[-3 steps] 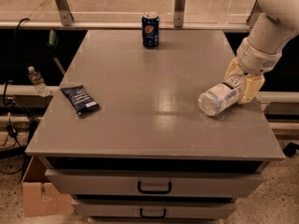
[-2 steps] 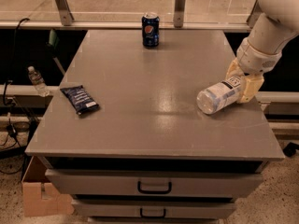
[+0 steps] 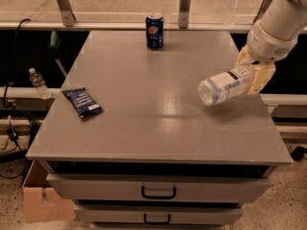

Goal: Move blue plastic bottle near rxbar blueberry

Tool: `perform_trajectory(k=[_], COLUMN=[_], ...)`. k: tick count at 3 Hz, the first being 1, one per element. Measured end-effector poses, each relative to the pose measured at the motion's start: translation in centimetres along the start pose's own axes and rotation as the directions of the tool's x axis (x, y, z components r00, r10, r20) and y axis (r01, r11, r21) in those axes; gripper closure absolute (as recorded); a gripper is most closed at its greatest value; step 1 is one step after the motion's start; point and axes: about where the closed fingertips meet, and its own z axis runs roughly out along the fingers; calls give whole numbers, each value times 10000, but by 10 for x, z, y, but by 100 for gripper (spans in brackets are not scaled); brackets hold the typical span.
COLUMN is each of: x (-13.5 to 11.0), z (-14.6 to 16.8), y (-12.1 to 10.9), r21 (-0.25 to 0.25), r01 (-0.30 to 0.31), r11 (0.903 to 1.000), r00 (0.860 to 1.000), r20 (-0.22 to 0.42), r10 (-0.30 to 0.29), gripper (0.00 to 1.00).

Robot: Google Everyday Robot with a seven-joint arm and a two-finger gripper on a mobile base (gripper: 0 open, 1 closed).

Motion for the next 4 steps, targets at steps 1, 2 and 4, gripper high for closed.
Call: perform_trajectory(k=[1,2,4], x=[-23,-24,-125], z=[-44,-44,-42], y=[-9,-11,-29], r21=[555,627,676], r01=[-318,-350,650], r11=[9980,9974,9956], r00=[9995,9994,9962], r20=[-21,-10,527], r10=[319,351,-686], gripper=[100,100,100])
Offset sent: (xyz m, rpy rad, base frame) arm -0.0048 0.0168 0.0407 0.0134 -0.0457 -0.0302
